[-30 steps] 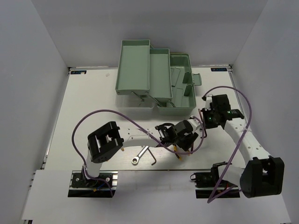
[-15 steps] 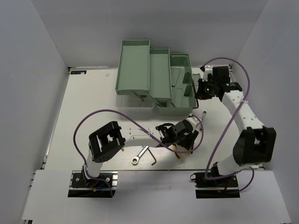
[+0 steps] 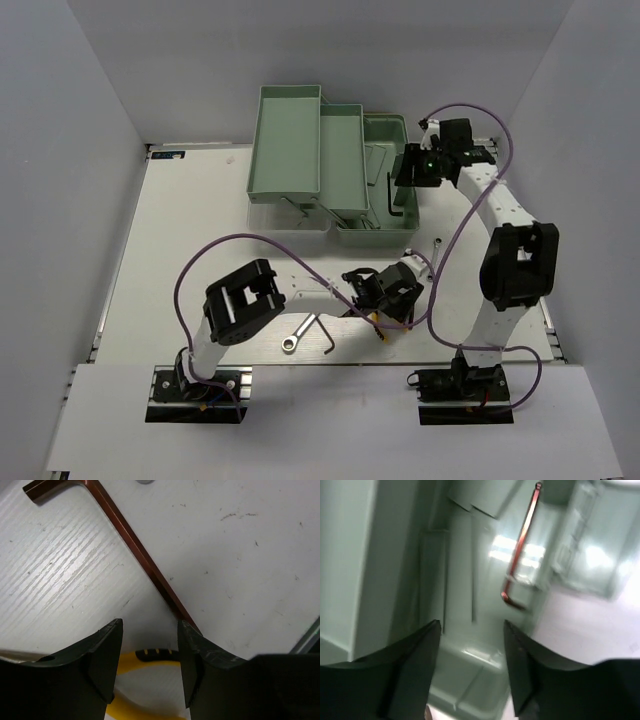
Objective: Sort the tools into containers
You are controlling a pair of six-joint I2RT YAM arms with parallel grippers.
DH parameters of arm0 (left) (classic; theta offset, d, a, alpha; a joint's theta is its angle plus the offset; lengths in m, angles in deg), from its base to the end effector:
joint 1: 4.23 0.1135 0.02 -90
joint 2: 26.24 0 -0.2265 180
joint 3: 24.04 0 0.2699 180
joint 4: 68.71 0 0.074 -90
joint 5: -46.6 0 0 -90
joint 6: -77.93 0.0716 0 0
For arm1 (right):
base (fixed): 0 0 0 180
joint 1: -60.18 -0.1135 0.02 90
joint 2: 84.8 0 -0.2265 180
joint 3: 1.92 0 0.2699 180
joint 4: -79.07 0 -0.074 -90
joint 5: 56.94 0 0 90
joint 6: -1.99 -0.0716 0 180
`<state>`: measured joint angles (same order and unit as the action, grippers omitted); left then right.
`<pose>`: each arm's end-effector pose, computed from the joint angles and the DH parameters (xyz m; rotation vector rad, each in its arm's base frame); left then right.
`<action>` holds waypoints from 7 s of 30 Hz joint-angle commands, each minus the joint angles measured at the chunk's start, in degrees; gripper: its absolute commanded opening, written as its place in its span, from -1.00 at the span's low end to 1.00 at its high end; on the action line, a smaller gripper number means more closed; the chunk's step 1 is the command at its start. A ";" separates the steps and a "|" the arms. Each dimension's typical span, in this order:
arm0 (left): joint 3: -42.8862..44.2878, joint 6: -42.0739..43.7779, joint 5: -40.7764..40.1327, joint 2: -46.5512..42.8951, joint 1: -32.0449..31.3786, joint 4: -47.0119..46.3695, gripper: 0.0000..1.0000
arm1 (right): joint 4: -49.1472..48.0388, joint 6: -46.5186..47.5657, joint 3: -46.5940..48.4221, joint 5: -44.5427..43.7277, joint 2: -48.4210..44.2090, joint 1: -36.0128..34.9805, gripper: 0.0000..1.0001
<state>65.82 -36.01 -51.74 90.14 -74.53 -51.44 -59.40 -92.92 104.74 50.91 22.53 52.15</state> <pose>0.1671 -0.4359 0.0957 0.8821 2.2512 -0.6356 0.4551 0.0864 0.2311 -0.2230 2.2993 0.4747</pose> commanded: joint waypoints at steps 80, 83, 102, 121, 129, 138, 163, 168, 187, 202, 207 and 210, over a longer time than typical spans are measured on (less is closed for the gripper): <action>24.14 3.28 -17.33 -0.19 5.61 21.06 -1.00 | -7.42 -10.13 -52.68 7.72 -58.72 28.42 -1.00; 25.90 4.51 -16.27 -0.89 6.66 20.45 -1.00 | -7.68 -9.42 -53.21 10.19 -58.55 28.86 -1.00; 29.42 8.65 -4.93 -0.28 7.20 26.15 -1.00 | -8.39 -9.95 -54.36 10.72 -57.85 29.74 -1.00; 28.46 3.38 -2.74 11.94 6.58 28.45 0.14 | -7.59 -9.42 -54.27 11.42 -55.83 30.27 -0.73; 27.40 2.85 -4.49 13.79 6.58 29.15 -0.37 | -7.59 -9.68 -54.36 11.95 -56.09 30.79 -0.73; 29.59 3.99 -3.01 8.70 6.05 28.62 -1.00 | -7.51 -9.60 -54.62 12.39 -56.62 31.06 -0.69; 40.84 3.64 -10.72 1.65 14.04 23.53 -1.00 | -7.68 -8.63 -55.15 14.67 -56.79 31.50 -0.41; 46.55 3.64 -12.75 6.39 16.60 21.77 -1.00 | -7.86 -8.98 -55.50 15.55 -56.62 31.50 -0.41; 52.80 1.00 -11.80 17.74 21.08 11.13 0.34 | -7.77 -2.23 -57.08 31.36 -53.10 30.97 0.01; 22.26 6.10 0.96 -16.93 18.01 4.72 -0.10 | 4.08 20.27 -48.48 45.77 -47.31 16.66 -0.28; -1.66 7.07 -5.17 -44.14 18.01 10.94 -0.82 | 8.31 25.65 -41.97 36.95 -42.56 -1.44 -0.70; -13.88 5.59 -9.22 -54.82 18.01 19.17 -0.16 | 5.33 24.07 -42.84 24.36 -39.15 -16.62 -0.75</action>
<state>60.07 -29.43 -55.78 41.57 -56.85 -42.32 -55.22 -71.12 61.33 85.40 -19.41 45.46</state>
